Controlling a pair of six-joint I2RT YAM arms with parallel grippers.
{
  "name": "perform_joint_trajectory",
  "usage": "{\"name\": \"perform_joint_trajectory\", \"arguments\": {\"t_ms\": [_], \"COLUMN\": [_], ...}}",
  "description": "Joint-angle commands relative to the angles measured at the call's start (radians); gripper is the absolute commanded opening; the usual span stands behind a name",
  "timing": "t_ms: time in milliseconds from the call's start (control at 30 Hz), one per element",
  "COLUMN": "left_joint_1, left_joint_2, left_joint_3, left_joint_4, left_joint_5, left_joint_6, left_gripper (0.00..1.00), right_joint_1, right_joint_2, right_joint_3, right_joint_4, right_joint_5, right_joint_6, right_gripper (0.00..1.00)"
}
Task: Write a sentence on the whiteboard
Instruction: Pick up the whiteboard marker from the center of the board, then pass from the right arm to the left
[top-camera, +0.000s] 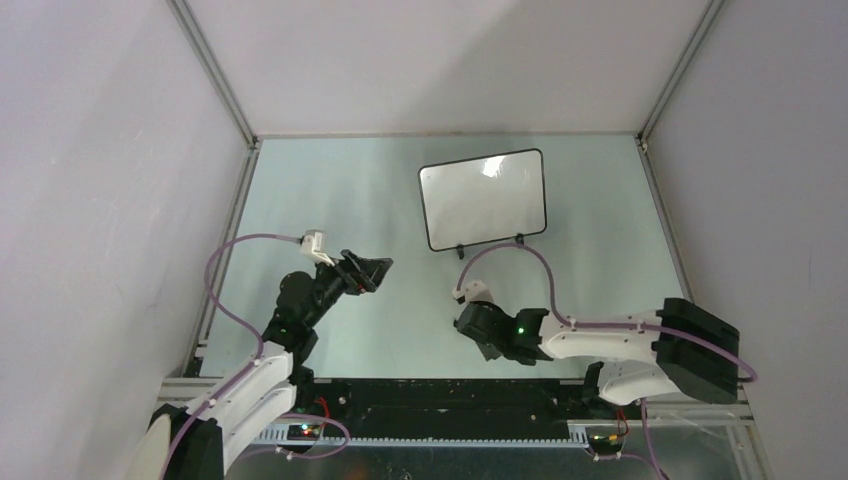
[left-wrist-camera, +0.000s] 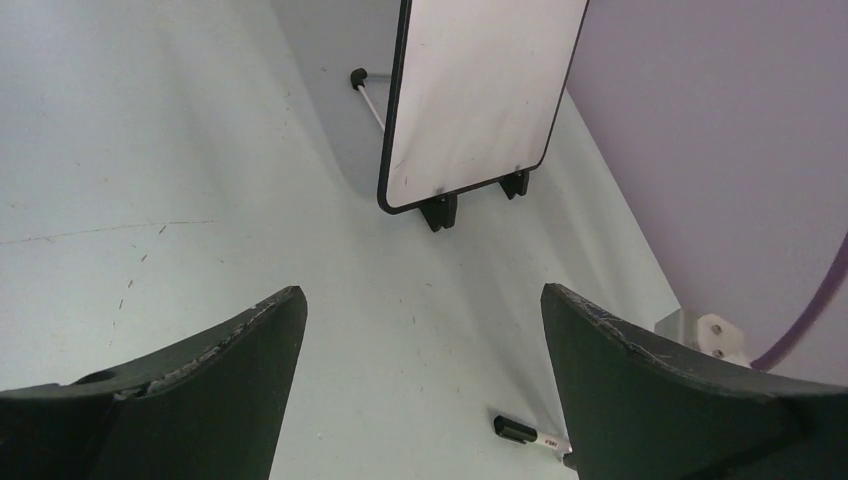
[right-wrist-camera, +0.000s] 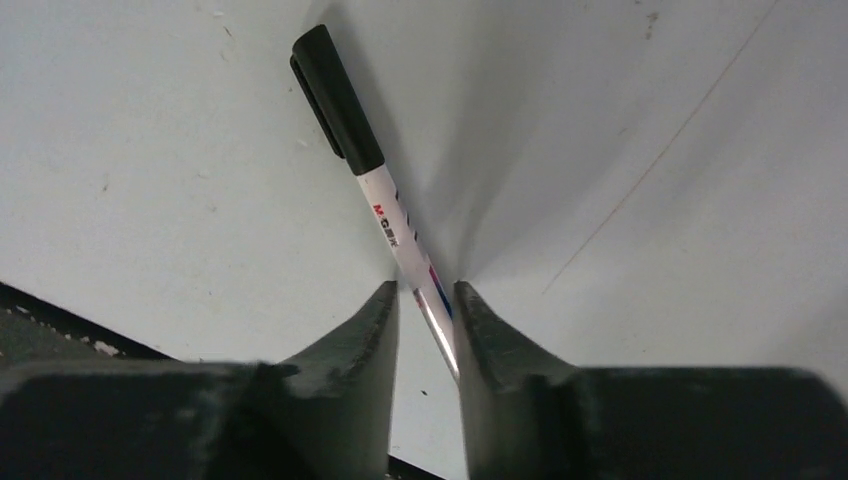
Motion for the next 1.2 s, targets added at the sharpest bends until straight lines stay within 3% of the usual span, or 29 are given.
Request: {"name": "perform_joint_trajectory", "arguments": {"t_ms": [0,133,333,433,667,833,1167], "left_joint_1": [-0.005,-0.005,-0.007,-0.014,-0.040,-0.058,-0.085], "left_joint_2": [0.001,0.005,0.058,0.117,0.264,0.335,0.427], "left_joint_3": [0.039,0.039,0.030,0.020,0.015,0.042,0.069], "left_joint_4": [0.038,0.043,0.153,0.292,0.576,0.615,0.664], "left_joint_5": [0.020,0.033,0.144,0.212,0.370,0.411,0.435], "left_joint_6": [0.022,0.018,-0.022,-0.059,-0.171,-0.200,-0.231], "left_gripper": [0.93,0.93,0.93,0.92,0.74,0.60,0.53], "right_joint_1": [-0.002,0.001,-0.007,-0.062,-0.158,-0.157,-0.148], "right_joint_2": [0.074,0.090,-0.063,-0.140,-0.174,-0.141,-0.090], "right_joint_3": [0.074,0.103,0.105,0.105,0.106,0.143,0.187], "right_joint_4": [-0.025,-0.027,0.060,0.131,0.335,0.385,0.399], "right_joint_5": [0.011,0.025,0.059,-0.047,-0.273,-0.321,-0.341], "right_joint_6": [0.004,0.003,-0.016,-0.036,-0.034,-0.045,-0.057], "right_gripper": [0.20,0.00,0.00,0.00,0.00,0.00,0.00]}}
